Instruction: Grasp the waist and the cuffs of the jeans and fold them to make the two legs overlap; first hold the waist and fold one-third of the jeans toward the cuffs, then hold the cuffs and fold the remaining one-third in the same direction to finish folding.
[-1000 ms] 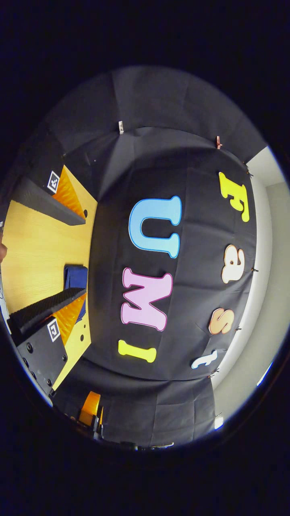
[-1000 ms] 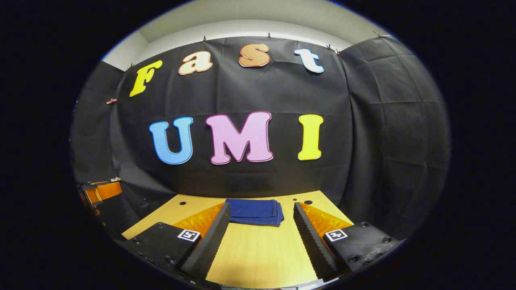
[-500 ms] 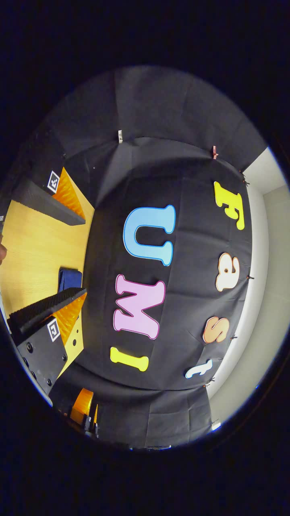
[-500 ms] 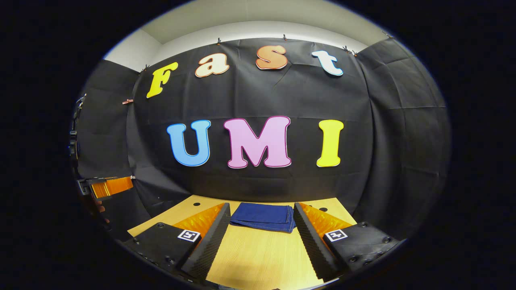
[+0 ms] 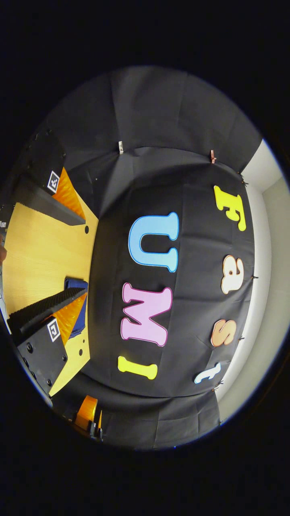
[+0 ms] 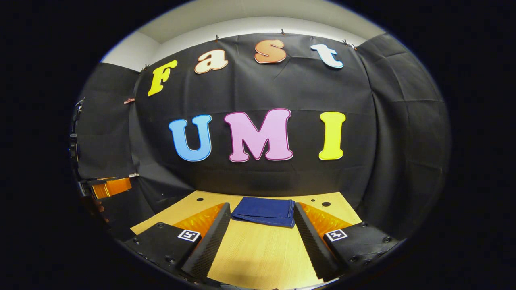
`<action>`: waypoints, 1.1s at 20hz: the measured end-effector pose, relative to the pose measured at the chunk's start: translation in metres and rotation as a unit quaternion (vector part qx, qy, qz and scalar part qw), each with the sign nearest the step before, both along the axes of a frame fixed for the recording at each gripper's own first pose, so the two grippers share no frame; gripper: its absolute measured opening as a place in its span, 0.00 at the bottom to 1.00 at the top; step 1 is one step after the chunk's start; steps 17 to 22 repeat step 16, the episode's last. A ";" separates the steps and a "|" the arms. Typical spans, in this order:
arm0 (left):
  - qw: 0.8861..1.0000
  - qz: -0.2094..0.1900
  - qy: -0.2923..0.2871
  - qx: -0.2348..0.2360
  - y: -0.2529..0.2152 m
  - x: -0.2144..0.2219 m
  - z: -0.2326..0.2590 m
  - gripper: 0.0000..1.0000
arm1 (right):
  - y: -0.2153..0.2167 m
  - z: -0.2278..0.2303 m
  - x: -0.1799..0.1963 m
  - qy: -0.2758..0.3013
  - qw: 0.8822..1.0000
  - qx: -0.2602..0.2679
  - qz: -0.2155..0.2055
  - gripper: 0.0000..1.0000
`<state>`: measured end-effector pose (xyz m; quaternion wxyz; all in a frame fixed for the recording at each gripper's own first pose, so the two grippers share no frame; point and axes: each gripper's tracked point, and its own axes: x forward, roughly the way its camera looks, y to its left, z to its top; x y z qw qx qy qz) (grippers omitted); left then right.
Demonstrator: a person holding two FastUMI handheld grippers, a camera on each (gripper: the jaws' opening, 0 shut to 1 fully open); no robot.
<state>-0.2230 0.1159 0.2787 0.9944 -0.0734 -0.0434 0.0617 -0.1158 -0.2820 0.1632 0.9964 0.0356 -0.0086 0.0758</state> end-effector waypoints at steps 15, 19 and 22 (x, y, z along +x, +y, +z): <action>1.000 -0.005 0.005 0.024 0.006 0.007 -0.006 0.96 | 0.016 0.001 0.009 0.001 1.000 -0.009 0.003 0.96; 1.000 -0.008 0.004 0.027 0.006 0.009 -0.006 0.96 | 0.018 0.002 0.008 -0.001 1.000 -0.011 0.001 0.96; 1.000 -0.008 0.004 0.027 0.006 0.009 -0.006 0.96 | 0.018 0.002 0.008 -0.001 1.000 -0.011 0.001 0.96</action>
